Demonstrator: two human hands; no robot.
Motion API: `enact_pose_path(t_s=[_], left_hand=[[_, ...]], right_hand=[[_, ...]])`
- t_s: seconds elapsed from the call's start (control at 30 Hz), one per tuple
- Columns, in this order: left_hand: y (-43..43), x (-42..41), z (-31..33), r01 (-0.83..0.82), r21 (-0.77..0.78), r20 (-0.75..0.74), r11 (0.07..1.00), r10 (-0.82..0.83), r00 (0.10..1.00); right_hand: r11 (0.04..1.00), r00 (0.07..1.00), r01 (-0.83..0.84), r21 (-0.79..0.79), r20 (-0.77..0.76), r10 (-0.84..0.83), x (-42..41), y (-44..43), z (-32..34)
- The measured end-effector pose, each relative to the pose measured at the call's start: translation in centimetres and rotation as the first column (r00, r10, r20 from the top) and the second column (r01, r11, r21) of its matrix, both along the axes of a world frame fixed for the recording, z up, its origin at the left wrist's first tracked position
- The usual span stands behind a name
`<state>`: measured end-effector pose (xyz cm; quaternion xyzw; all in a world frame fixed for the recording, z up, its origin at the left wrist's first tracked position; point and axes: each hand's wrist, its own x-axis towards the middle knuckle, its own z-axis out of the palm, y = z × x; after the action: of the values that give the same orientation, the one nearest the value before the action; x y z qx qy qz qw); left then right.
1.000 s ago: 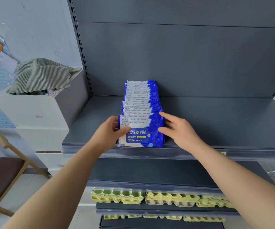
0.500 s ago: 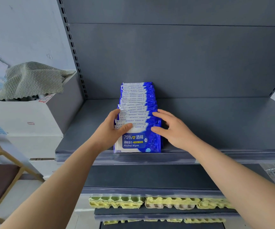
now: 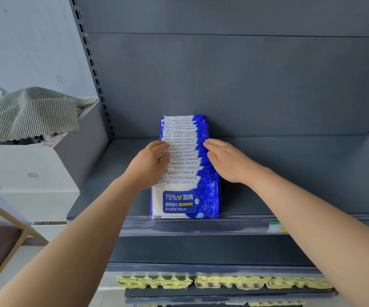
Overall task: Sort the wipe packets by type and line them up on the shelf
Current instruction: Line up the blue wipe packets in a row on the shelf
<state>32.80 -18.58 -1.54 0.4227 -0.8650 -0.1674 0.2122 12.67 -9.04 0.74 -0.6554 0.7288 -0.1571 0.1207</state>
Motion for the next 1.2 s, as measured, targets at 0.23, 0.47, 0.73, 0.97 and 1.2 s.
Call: enact_pose_path(t_s=[0.23,0.47,0.73,0.97,1.2], left_hand=[[1.7,0.8,0.7,0.015,0.393,-0.416,0.919,0.164,0.895],[5.5,0.9,-0.8,0.182,0.724,-0.55,0.666,0.397,0.735],[5.3,1.0,-0.9,-0.02,0.617,-0.434,0.787,0.361,0.825],[9.4,-4.8,2.6,-0.113,-0.292,-0.13,0.95,0.077,0.988],[19.7,-20.9,1.7,0.231,-0.424,0.044,0.876,-0.234,0.971]], right_hand=[[0.988,0.922,0.146,-0.047,0.368,-0.119,0.3,2.3,0.7],[0.983,0.641,0.177,0.055,0.751,-0.157,3.8,4.0,-2.7],[0.978,0.636,0.202,0.054,0.752,-0.173,4.0,4.7,-1.9],[0.926,0.934,0.311,-0.213,0.248,-0.257,-4.0,11.2,0.1],[0.88,0.91,0.383,-0.28,-0.048,-0.412,-15.6,23.4,0.7]])
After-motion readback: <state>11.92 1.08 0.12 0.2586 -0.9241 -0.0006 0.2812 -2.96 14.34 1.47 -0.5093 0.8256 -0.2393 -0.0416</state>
